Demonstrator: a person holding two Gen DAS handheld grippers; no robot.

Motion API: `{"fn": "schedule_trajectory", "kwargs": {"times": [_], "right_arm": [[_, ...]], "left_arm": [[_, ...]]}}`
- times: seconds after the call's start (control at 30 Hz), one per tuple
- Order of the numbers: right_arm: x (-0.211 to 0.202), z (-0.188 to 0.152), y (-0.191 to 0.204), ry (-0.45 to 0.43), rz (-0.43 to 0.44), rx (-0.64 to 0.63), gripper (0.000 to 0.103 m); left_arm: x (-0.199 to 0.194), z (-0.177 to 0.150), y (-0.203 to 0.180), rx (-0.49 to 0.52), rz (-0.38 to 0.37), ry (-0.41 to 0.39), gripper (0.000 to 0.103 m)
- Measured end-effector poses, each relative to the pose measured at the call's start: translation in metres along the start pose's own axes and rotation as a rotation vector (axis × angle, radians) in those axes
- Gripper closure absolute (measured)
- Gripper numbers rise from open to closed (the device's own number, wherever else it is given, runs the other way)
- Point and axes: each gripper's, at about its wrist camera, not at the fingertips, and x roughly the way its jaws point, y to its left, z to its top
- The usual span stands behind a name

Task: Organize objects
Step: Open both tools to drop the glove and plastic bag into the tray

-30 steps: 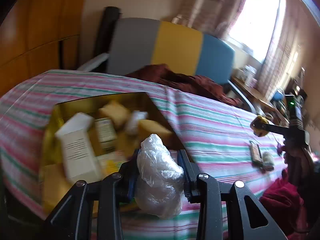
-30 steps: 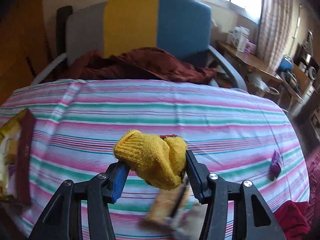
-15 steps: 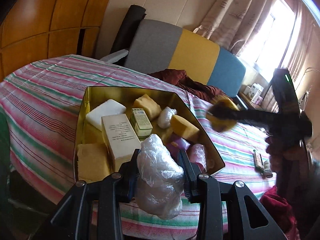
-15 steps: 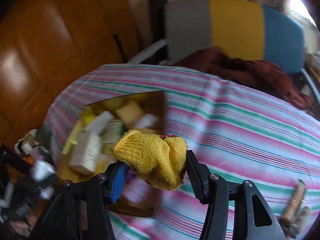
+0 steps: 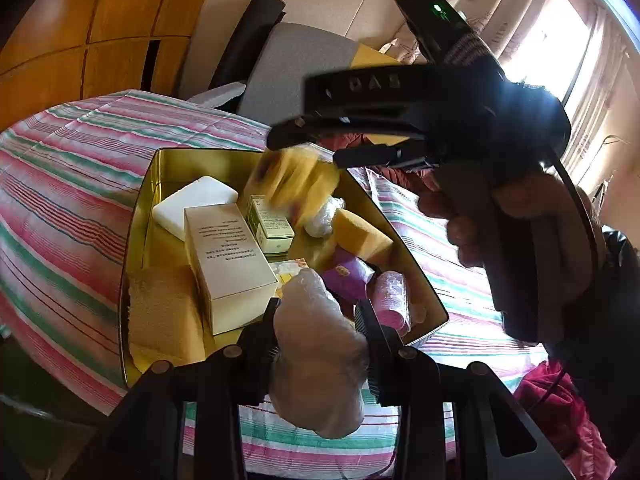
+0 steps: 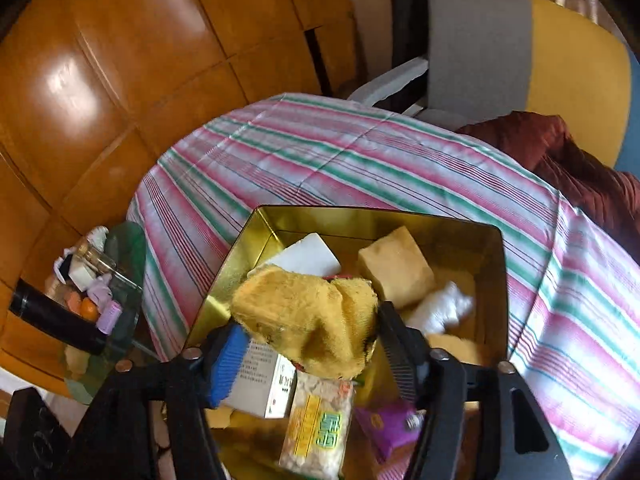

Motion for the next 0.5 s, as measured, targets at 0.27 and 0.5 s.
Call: {"fn": "schedule_trajectory", "kwargs": {"times": [0.27, 0.5], "right_arm": [[-0.05, -0.005, 0.02, -0.224, -0.2, -0.115, 0.02], [-0.098, -0.034, 0.0, -0.404, -0.323, 0.011, 0.006]], "left_arm": [[0.001, 0.001, -0.001, -0.002, -0.002, 0.001, 0.066], [-0.002, 0.002, -0.01, 0.021, -0.002, -0.01, 0.066]]}}
